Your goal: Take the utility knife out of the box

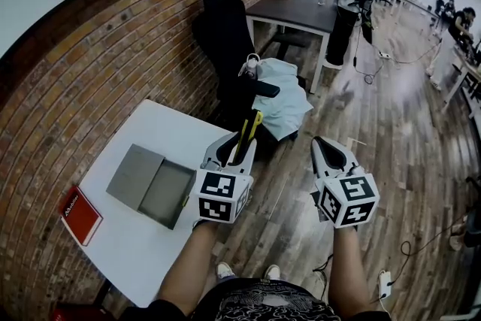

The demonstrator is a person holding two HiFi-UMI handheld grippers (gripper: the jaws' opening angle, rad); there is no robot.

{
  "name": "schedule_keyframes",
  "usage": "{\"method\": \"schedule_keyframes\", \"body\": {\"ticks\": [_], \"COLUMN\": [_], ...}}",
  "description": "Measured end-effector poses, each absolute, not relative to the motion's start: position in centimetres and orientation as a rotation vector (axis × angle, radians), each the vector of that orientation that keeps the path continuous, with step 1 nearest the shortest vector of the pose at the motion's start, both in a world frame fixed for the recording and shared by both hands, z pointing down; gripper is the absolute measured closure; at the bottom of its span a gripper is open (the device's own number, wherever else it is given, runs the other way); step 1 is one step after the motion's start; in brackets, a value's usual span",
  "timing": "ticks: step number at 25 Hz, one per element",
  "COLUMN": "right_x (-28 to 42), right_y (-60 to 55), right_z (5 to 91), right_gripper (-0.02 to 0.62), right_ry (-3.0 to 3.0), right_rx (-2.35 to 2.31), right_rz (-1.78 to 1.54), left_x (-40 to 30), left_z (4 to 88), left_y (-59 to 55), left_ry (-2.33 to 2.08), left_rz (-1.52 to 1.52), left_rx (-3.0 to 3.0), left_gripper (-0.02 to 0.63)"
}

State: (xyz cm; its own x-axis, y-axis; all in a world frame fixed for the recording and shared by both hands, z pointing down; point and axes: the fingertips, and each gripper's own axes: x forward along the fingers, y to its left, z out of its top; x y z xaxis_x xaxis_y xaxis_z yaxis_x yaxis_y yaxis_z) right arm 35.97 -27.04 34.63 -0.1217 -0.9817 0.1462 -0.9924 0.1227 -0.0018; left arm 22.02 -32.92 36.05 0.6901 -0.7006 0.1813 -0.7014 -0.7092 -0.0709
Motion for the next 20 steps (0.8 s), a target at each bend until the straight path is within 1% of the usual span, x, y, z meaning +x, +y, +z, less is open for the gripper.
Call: {"method": "schedule_keyframes", "body": {"ticks": [7,20], "right_x": [37.3,36.9], "right_y": [-26.4,-25.8], "right_z": [34.9,34.9], "right_gripper": [0.575,0.575], "right_ry": [-2.244,-2.237], "right_rx": [2.043,2.052], "right_rz": [0.153,0.158], "left_x": [22.6,21.9], "left_z": [36.5,36.4], "left_y": [-32.8,-32.8], "left_ry": [-1.192,-1.201], "left_rz": [0.313,0.317], "left_rx": [2.883,2.882], "left_gripper": [0.479,0.479]}}
